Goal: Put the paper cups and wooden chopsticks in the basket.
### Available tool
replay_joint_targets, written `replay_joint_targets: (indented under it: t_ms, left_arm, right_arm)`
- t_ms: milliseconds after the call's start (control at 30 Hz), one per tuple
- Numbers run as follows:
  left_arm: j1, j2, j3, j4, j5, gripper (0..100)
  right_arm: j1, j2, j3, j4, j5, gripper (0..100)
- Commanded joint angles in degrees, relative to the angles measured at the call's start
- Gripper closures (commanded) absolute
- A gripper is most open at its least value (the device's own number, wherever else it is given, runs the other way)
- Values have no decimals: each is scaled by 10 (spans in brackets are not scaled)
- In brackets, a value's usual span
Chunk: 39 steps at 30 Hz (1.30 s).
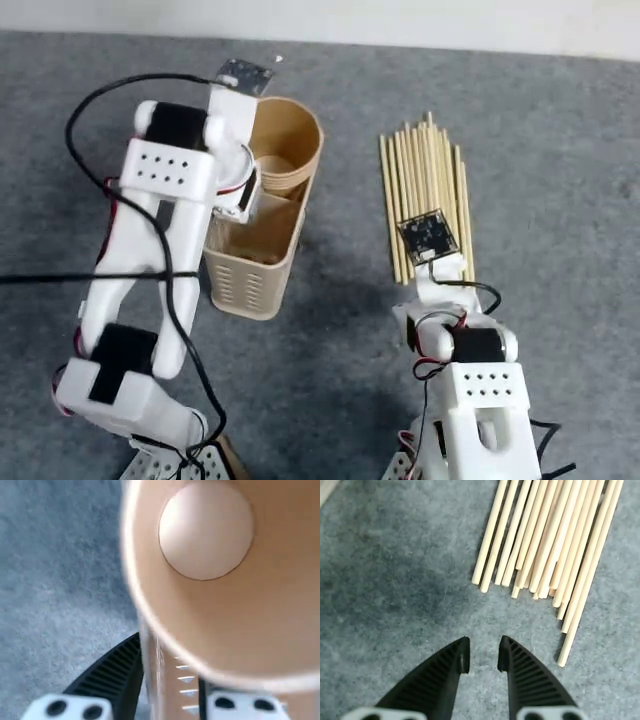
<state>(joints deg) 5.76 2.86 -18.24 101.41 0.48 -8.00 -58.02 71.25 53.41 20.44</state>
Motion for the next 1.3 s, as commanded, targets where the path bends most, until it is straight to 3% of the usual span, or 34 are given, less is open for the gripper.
replay_joint_targets:
  t_ms: [0, 300, 467, 567, 733, 967, 1067, 1167, 1267]
  left_arm:
    - [7, -61, -32, 0, 1, 829]
    - [-99, -183, -78, -2, 0, 829]
    - [-185, -320, -154, -2, -1, 829]
    - [-212, -431, -123, -1, -2, 829]
    - [-223, -633, 155, -3, -75, 829]
    - [-228, -888, 666, -181, -164, 829]
    - [-288, -974, 750, -233, -215, 829]
    - [-369, -1032, 818, -282, -220, 829]
    - [-401, -1057, 888, -312, -218, 829]
  right_arm:
    - [7, -9, -3, -7, 4, 887]
    - [7, -9, -3, -7, 3, 887]
    - [7, -9, -3, -8, 2, 887]
    - [7, -9, -7, -8, 2, 887]
    - [6, -7, -34, -11, 2, 887]
    - [8, 178, -211, -9, 4, 883]
    - [48, 281, -318, -9, 5, 883]
    - [114, 379, -420, -9, 49, 883]
    - [150, 483, -503, -10, 90, 883]
